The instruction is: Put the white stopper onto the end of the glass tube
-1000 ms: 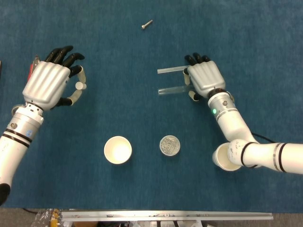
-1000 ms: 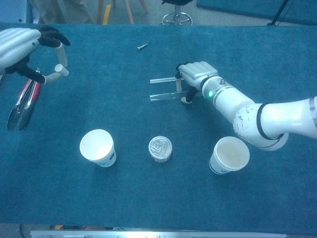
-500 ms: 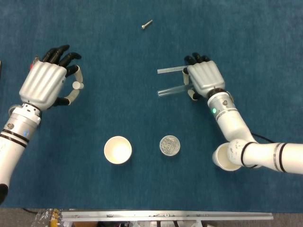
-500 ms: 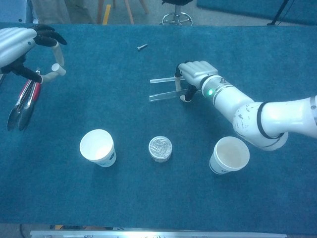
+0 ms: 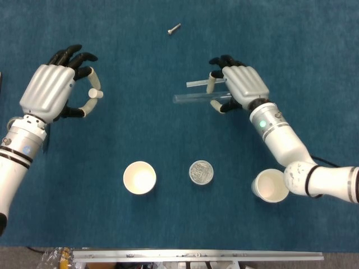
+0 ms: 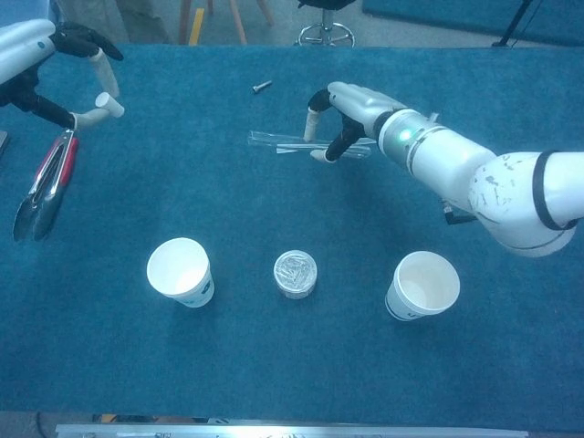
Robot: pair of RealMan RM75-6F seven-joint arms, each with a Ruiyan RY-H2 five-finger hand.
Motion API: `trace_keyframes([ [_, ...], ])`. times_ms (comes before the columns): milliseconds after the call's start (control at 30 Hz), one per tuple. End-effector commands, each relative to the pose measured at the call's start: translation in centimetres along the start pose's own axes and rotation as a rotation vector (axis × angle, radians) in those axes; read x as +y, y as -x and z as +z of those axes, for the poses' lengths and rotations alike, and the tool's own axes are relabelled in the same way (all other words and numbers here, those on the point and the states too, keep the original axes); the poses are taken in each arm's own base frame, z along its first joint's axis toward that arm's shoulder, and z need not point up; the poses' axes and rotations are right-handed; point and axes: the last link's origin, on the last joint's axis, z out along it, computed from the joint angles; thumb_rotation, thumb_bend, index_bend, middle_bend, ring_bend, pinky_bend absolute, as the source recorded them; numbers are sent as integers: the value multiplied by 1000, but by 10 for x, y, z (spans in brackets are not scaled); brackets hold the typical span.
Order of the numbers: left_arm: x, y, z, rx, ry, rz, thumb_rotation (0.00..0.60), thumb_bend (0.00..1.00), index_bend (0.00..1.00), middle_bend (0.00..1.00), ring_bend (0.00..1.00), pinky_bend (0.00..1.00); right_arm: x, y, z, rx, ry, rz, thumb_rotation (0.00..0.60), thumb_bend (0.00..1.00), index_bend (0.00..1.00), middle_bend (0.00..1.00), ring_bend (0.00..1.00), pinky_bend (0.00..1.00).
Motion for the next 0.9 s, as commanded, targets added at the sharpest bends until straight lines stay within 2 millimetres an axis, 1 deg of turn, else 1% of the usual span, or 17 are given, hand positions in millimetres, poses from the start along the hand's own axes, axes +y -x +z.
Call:
trace_keyframes([
  [33,4,-3,1,-2,-1,-36,600,339,510,194,54,59,-5,-7,-4,8,-24,33,600,370,647,158,0,141],
  [233,13,-13,1,2,5,-64,600,340,510,193,54,59,-17,-14,-10,17,-63,107,600,370,647,159,0,141],
  [367,19,-22,1,5,9,-65,600,339,510,192,54,59,-24,-13,-13,-3,-86,175,600,368,647,160,0,141],
  [733,25,-45,-6,30,0,-33,600,340,510,192,53,59,-39,1,-7,-32,-112,385,600,360,647,162,0,141],
  [900,28,-47,-8,21,0,-45,600,339,510,192,53,59,-44,8,-4,-33,-125,443,600,359,647,164,0,141],
])
